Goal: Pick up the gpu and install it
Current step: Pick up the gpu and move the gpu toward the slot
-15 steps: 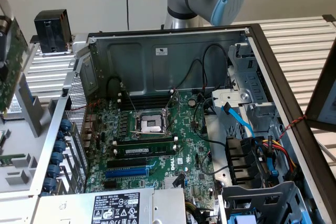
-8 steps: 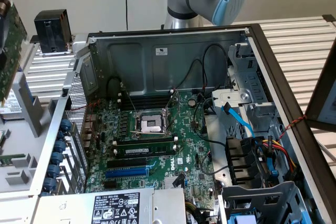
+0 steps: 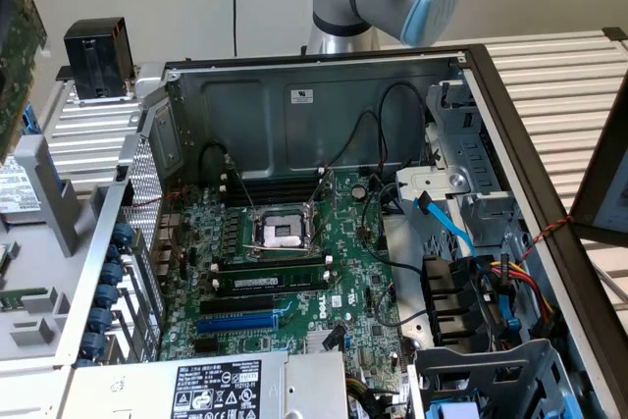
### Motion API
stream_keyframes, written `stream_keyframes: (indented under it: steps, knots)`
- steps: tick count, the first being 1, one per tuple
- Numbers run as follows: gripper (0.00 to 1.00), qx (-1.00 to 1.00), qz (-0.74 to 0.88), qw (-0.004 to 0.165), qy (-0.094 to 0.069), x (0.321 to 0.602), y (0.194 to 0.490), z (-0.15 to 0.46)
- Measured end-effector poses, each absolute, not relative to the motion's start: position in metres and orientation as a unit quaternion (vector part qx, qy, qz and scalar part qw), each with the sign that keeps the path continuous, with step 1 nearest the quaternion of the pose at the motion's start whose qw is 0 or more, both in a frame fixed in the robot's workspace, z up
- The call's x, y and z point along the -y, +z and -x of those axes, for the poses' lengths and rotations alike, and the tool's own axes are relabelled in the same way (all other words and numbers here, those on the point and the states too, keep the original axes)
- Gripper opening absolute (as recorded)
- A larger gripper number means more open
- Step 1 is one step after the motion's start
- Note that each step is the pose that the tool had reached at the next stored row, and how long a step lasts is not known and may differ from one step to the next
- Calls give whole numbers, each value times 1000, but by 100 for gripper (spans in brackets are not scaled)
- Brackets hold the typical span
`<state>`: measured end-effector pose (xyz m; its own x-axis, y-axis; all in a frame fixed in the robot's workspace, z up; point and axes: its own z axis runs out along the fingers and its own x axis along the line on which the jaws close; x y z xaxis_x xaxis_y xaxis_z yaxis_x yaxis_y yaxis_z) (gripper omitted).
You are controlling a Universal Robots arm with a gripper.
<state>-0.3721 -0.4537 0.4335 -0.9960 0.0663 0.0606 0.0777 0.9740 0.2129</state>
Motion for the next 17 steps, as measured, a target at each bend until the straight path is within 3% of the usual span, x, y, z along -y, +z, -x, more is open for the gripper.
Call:
stream_keyframes:
  steps: [17]
  knots:
    - [27, 993, 38, 42, -107, 480, 483, 306]
